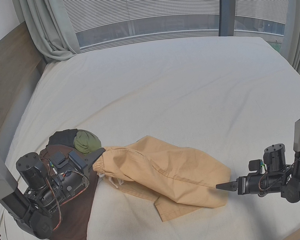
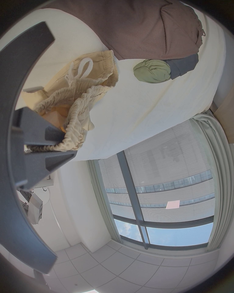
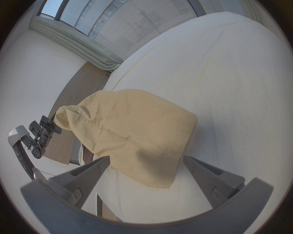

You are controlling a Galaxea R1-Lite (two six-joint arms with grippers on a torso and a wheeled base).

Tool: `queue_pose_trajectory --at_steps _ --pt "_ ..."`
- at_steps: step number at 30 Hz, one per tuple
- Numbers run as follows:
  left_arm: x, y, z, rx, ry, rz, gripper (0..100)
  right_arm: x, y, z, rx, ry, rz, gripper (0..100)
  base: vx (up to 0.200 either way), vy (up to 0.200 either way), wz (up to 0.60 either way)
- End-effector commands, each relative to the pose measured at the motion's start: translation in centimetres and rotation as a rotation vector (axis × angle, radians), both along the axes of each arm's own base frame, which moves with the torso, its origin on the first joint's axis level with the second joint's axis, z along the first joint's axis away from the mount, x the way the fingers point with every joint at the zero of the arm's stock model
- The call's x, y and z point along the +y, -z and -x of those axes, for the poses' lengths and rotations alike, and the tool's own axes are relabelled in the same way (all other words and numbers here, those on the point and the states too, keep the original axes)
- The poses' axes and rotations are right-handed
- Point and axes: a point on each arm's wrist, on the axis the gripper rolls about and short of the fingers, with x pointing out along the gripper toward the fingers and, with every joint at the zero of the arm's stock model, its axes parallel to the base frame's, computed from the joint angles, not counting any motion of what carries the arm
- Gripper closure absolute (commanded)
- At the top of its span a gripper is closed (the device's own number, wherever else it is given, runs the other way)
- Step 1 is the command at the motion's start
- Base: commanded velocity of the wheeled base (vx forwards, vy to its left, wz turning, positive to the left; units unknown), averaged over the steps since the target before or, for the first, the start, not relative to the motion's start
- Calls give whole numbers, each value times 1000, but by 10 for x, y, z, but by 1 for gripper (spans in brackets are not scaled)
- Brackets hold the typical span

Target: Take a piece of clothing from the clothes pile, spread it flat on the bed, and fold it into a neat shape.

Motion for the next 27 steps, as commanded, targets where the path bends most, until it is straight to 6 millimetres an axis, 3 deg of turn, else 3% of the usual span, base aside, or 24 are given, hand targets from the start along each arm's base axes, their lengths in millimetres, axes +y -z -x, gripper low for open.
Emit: queue_pose_trajectory --at_steps 1,12,27 --pt "0 2 0 6 -1 -1 100 1 15 0 55 10 -4 0 0 0 0" --pt "-1 1 0 4 0 -1 100 4 33 -3 63 29 -36 0 0 0 0" --pt "-1 1 0 3 2 0 100 20 30 -5 39 25 -132 0 0 0 0"
